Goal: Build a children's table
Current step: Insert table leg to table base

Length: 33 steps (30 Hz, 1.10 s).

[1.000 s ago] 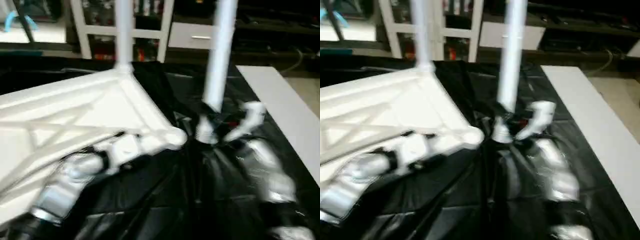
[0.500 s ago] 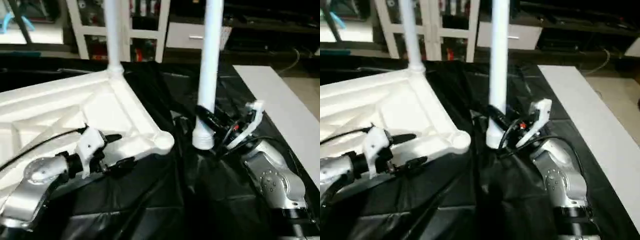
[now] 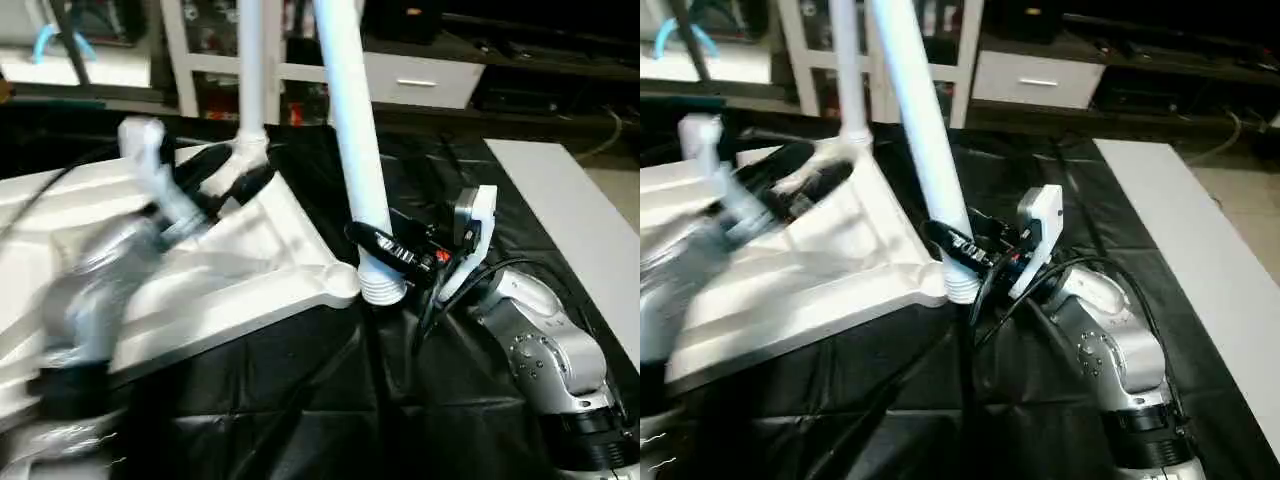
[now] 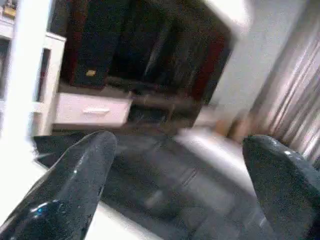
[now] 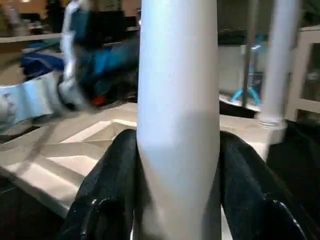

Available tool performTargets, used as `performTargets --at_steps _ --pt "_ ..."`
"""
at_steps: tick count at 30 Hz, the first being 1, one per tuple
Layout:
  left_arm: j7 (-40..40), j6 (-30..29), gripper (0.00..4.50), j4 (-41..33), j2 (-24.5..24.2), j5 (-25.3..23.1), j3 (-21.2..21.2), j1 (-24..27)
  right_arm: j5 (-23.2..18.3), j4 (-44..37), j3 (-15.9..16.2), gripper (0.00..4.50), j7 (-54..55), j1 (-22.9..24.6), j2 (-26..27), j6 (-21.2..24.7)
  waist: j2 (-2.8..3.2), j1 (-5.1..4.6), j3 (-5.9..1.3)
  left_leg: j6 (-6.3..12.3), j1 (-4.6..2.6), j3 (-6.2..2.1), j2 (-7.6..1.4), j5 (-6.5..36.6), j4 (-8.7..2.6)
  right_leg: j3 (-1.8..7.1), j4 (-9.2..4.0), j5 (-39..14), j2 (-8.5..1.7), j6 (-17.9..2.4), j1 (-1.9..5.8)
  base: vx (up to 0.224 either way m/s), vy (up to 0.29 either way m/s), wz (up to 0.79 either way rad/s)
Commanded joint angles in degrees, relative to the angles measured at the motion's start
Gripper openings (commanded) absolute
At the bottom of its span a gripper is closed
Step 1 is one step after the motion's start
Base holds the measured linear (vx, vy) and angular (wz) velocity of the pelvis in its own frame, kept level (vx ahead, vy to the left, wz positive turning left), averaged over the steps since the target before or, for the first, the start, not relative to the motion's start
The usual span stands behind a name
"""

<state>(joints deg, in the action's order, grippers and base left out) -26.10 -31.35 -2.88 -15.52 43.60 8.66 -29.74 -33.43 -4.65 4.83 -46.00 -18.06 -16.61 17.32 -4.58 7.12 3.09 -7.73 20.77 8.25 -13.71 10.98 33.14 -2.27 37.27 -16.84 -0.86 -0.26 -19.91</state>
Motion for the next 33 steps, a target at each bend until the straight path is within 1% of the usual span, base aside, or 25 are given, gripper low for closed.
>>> performTargets --at_steps 1,2,3,4,5,8,9,10,11,13,14,15,16,19,21,22,23,24,25,26,27,28,29,31,33 --pt "2.73 -2.89 4.5 -2.37 1.9 6.67 -0.24 -2.06 -0.28 -1.97 0.44 1.82 -1.16 -0.35 -0.53 0.72 1.02 0.5 -5.25 0.35 -0.34 1.13 1.6 -13.34 -0.89 2.29 -0.33 50.06 -2.88 -8.75 4.81 0.0 0.0 0.0" --pt "3.35 -4.45 4.5 -2.65 3.87 9.97 -0.02 -2.98 -0.08 -2.21 0.86 1.82 -1.62 -0.33 -0.56 0.84 0.88 0.56 -5.24 0.25 -0.21 1.16 1.75 -13.73 -0.8 2.3 -0.2 50.61 -2.74 -8.56 4.88 0.0 0.0 0.0" --pt "4.04 -6.01 4.5 -2.72 5.85 12.72 0.72 -3.81 0.05 -2.53 1.26 1.82 -2.01 -0.33 -0.7 1.01 0.78 0.55 -5.23 0.25 0.09 1.15 1.96 -13.77 -0.73 2.31 -0.21 51.54 -2.67 -7.79 5.21 0.0 0.0 0.0" --pt "4.04 -6.01 4.5 -2.72 5.85 12.72 0.72 -3.81 0.05 -2.53 1.26 1.82 -2.01 -0.33 -0.7 1.01 0.62 0.55 -5.12 0.05 0.17 1.23 2.04 -13.2 -0.76 2.36 -0.31 51.48 -2.72 -7.46 5.2 0.0 0.0 0.0" --pt "4.54 -7.38 4.5 -3.09 7.62 19.15 2.36 -4.42 0.05 -2.95 1.48 1.82 -2.21 -0.28 -0.93 1.22 0.94 0.6 -5.13 -0.68 0.06 1.08 1.98 -11.09 -0.84 2.35 -0.52 49.68 -2.97 -6.56 5.13 0.0 0.0 0.0" --pt "4.9 -10.23 4.5 -4.35 8.65 25.93 4.54 -4.75 -0.07 -3.34 1.21 1.82 -2.0 -0.26 -0.97 1.52 0.9 0.73 -5.09 -1.07 -0.07 0.99 1.9 -10.11 -0.92 2.29 -0.76 48.05 -2.89 -5.85 5.12 0.0 0.0 0.0" --pt "4.75 -11.35 4.5 -4.87 8.4 26.88 4.69 -4.54 -0.16 -3.43 0.98 1.82 -1.85 -0.29 -0.92 1.6 1.13 0.82 -5.13 -1.14 -0.21 0.92 1.83 -10.54 -0.87 2.24 -0.74 47.91 -2.86 -5.47 4.96 0.0 0.0 0.0" --pt "4.71 -12.37 4.5 -5.46 7.88 27.45 4.51 -4.09 -0.11 -3.46 0.73 1.82 -1.67 -0.36 -0.92 1.48 1.06 0.9 -5.15 -1.18 -0.25 0.95 1.83 -10.68 -0.84 2.25 -0.74 47.65 -2.85 -5.18 4.95 0.0 0.0 0.0" --pt "4.82 -13.17 4.5 -5.84 7.31 27.22 4.24 -3.57 -0.13 -3.46 0.45 1.82 -1.43 -0.5 -0.91 1.38 1.24 0.96 -5.18 -1.29 -0.29 0.93 1.74 -10.59 -0.88 2.21 -0.73 47.35 -2.94 -5.08 4.88 0.0 0.0 0.0" --pt "4.61 -14.51 4.5 -6.33 6.21 26.32 3.86 -2.59 -0.12 -3.38 -0.22 1.82 -0.72 -0.88 -0.7 1.07 1.33 0.98 -5.18 -1.62 -0.39 0.86 1.6 -10.39 -0.94 2.13 -0.77 46.23 -3.01 -4.48 4.78 0.0 0.0 0.0" --pt "4.58 -15.86 4.5 -6.32 4.99 26.04 3.8 -1.46 -0.65 -3.11 -1.86 1.82 0.81 -1.82 -0.04 0.7 1.37 0.99 -5.13 -1.73 -0.44 0.87 1.59 -10.44 -0.96 2.14 -0.78 45.79 -3.04 -4.19 4.64 0.0 0.0 0.0" --pt "4.58 -15.86 4.5 -6.32 4.99 26.04 3.8 -1.46 -0.65 -3.11 -1.86 1.82 0.81 -1.82 -0.04 0.7 1.39 0.98 -5.16 -1.85 -0.47 0.86 1.57 -10.53 -0.99 2.13 -0.78 45.52 -3.05 -4.1 4.62 0.0 0.0 0.0" --pt "4.36 -15.7 4.5 -6.05 4.43 24.88 3.7 -0.83 -0.99 -2.95 -2.94 1.82 1.58 -2.68 0.16 0.44 1.45 1.04 -5.21 -1.96 -0.59 0.87 1.54 -10.79 -0.96 2.13 -0.79 45.37 -3.06 -3.98 4.53 0.0 0.0 0.0" --pt "4.06 -14.87 4.5 -5.85 3.54 23.6 3.68 -0.46 -1.93 -3.28 -3.68 1.82 1.61 -3.82 -0.29 1.63 1.37 1.03 -5.34 -1.99 -0.5 0.9 1.7 -11.94 -0.82 2.1 -0.57 46.6 -2.82 -3.53 4.78 0.0 0.0 0.0" --pt "4.14 -14.67 4.5 -5.97 3.63 24.34 4.08 -0.74 -2.07 -3.47 -3.35 1.82 1.01 -3.91 -0.83 2.45 1.31 1.03 -5.36 -1.79 -0.31 0.93 1.93 -12.36 -0.72 2.1 -0.49 48.08 -2.68 -3.28 4.99 0.0 0.0 0.0" --pt "4.4 -14.5 4.5 -6.11 3.82 24.92 4.4 -1.16 -1.94 -3.75 -2.55 1.82 0.05 -3.64 -1.63 3.36 1.18 1.05 -5.39 -1.74 -0.25 0.96 1.97 -12.04 -0.72 2.11 -0.47 48.69 -2.69 -3.27 5.09 0.0 0.0 0.0" --pt "4.92 -14.08 4.5 -6.29 4.07 25.26 4.71 -2.06 -1.39 -4.39 -0.52 1.82 -2.11 -2.8 -3.53 5.32 1.15 1.15 -5.43 -1.68 -0.27 0.94 1.97 -11.81 -0.68 2.08 -0.53 48.89 -2.64 -3.18 5.23 0.0 0.0 0.0" --pt "5.07 -14.01 4.5 -6.32 4.19 25.43 4.82 -2.34 -1.12 -4.59 0.23 1.82 -2.78 -2.47 -4.21 6.01 1.21 1.2 -5.39 -1.65 -0.28 0.92 1.95 -11.75 -0.67 2.08 -0.57 48.96 -2.59 -3.09 5.24 0.0 0.0 0.0" --pt "5.47 -14.0 4.5 -6.35 4.63 26.15 5.24 -3.13 0.02 -5.11 2.68 1.82 -4.63 -1.37 -6.3 7.91 1.07 1.39 -5.38 -1.54 -0.3 0.93 1.93 -12.11 -0.57 2.1 -0.54 49.59 -2.55 -3.02 5.27 0.0 0.0 0.0" --pt "5.33 -13.79 4.5 -6.29 4.77 26.0 5.26 -3.44 0.67 -5.14 3.47 1.82 -4.95 -0.96 -6.84 8.1 1.0 1.47 -5.39 -1.51 -0.27 0.92 1.96 -12.16 -0.56 2.07 -0.53 49.74 -2.51 -3.03 5.3 0.0 0.0 0.0" --pt "5.18 -13.64 4.5 -6.29 4.8 25.82 5.23 -3.55 0.79 -5.14 3.69 1.82 -4.92 -0.84 -7.0 8.34 0.88 1.44 -5.35 -1.4 -0.03 0.93 2.09 -12.13 -0.61 2.08 -0.55 50.01 -2.58 -2.98 5.45 0.0 0.0 0.0" --pt "4.92 -13.37 4.5 -6.21 5.0 25.67 5.2 -3.96 1.14 -5.05 4.21 1.82 -4.76 -0.52 -7.29 8.95 0.86 1.41 -5.35 -1.39 -0.03 0.95 2.12 -12.08 -0.6 2.08 -0.55 50.01 -2.57 -2.96 5.43 0.0 0.0 0.0" --pt "4.46 -13.32 4.5 -6.52 5.23 26.4 5.31 -4.15 1.24 -4.95 4.3 1.82 -4.29 -0.42 -7.32 9.57 1.1 1.36 -5.33 -1.45 -0.05 0.91 2.04 -11.44 -0.64 2.07 -0.54 49.16 -2.72 -3.02 5.25 0.0 0.0 0.0" --pt "4.05 -14.08 4.5 -7.3 5.5 28.89 5.69 -4.23 1.53 -4.76 4.24 1.82 -3.77 -0.37 -7.24 9.84 1.15 1.35 -5.38 -1.82 -0.16 0.83 1.91 -11.3 -0.64 2.03 -0.55 48.21 -2.8 -3.53 5.14 0.0 0.0 0.0" --pt "3.68 -14.62 4.5 -8.11 5.27 29.73 5.67 -3.88 1.55 -4.68 3.93 1.82 -3.41 -0.48 -7.07 9.93 1.05 1.24 -5.35 -2.2 -0.17 0.84 1.8 -11.04 -0.68 2.06 -0.64 47.31 -2.9 -4.57 5.13 0.0 0.0 0.0"
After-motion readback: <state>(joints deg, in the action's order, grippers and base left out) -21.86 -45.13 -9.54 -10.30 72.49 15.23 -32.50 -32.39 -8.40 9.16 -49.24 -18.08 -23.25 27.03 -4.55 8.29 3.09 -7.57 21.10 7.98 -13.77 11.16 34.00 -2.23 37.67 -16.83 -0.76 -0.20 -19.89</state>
